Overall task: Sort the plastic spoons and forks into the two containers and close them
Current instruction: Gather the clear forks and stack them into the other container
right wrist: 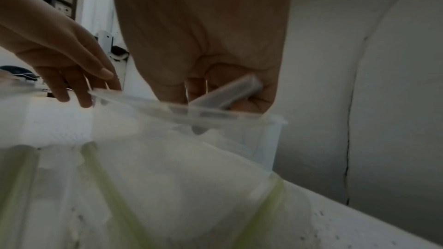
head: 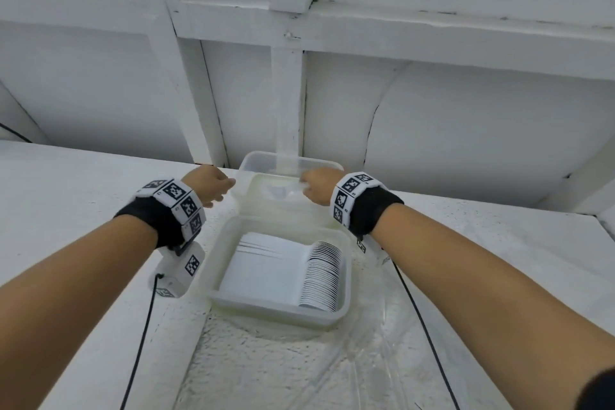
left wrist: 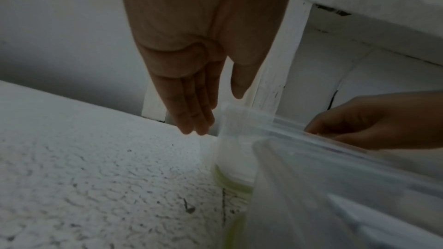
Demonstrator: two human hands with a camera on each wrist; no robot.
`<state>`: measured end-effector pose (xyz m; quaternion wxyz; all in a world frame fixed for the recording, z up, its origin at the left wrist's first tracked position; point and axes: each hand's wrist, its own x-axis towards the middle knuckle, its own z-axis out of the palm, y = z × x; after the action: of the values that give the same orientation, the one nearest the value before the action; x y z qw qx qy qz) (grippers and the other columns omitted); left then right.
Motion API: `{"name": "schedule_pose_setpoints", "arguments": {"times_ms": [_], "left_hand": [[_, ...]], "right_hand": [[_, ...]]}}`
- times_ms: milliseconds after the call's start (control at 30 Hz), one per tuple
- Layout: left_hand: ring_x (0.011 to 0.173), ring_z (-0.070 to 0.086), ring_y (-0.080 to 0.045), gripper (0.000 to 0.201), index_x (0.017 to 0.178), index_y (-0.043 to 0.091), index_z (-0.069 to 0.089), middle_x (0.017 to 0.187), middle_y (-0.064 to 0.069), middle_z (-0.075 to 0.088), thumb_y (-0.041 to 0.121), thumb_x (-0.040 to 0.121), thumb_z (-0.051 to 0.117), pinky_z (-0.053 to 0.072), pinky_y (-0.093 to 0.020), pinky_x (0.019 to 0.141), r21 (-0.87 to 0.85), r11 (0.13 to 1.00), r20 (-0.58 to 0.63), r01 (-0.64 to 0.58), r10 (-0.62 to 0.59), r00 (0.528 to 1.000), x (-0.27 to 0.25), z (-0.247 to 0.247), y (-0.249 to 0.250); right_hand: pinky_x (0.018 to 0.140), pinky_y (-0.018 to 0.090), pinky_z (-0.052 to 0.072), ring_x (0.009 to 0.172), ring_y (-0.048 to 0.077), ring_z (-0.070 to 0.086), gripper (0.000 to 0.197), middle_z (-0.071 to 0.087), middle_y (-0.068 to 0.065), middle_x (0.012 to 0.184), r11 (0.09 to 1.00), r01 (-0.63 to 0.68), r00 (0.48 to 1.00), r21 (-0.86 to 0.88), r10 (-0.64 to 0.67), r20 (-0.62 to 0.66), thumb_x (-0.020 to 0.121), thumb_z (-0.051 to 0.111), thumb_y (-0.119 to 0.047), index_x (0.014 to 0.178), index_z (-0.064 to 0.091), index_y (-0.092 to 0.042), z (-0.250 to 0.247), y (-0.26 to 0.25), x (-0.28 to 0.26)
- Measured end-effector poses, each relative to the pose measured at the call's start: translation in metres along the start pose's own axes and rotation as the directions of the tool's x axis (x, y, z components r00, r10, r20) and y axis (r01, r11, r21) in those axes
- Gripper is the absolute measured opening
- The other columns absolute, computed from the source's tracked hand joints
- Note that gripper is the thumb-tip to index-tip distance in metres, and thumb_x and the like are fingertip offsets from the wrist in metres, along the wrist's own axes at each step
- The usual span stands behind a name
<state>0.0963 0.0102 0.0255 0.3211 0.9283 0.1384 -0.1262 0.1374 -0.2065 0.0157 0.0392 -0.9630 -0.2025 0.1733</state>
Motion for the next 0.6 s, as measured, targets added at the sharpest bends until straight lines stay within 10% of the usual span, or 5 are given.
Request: {"name": "schedule_pose_setpoints", "arguments": {"times_ms": [367,500,600], "left_hand": [[0.057,0.061,-0.005,0.020,0.075,0.010,0.057,0.072,-0.003,0.064,0.016,0.094,0.053,0.053,-0.021,0.059,-0.144,0.989,0.050,0.016,-0.009,0.999,0.018,0.013,-0.007],[0.044,0.060,0.000,0.020,0.076,0.008,0.058,0.071,-0.005,0.064,0.015,0.094,0.053,0.051,-0.016,0.049,-0.147,0.989,0.044,0.015,-0.009,0.999,0.018,0.013,-0.007],[0.059,0.062,-0.007,0.020,0.077,0.007,0.059,0.071,-0.004,0.064,0.016,0.094,0.053,0.053,-0.020,0.056,-0.140,0.990,0.051,0.032,-0.025,0.998,0.016,0.013,-0.004]], "right_hand": [[0.099,0.026,0.034,0.125,0.023,0.046,0.045,0.050,0.007,0.136,0.998,0.042,0.990,0.048,-0.048,0.130,0.092,0.056,-0.029,0.132,0.051,-0.009,0.014,-0.001,0.017],[0.070,0.023,0.040,0.089,0.019,0.051,0.031,0.058,-0.002,0.081,0.977,-0.009,0.990,0.213,-0.021,0.136,0.095,0.049,-0.030,0.106,0.065,-0.006,0.015,-0.002,0.018],[0.082,0.025,0.039,0.089,0.022,0.050,0.032,0.057,0.004,0.090,0.978,-0.048,0.989,0.202,0.018,0.147,0.095,0.048,-0.032,0.098,0.063,-0.004,0.018,-0.002,0.019]]}}
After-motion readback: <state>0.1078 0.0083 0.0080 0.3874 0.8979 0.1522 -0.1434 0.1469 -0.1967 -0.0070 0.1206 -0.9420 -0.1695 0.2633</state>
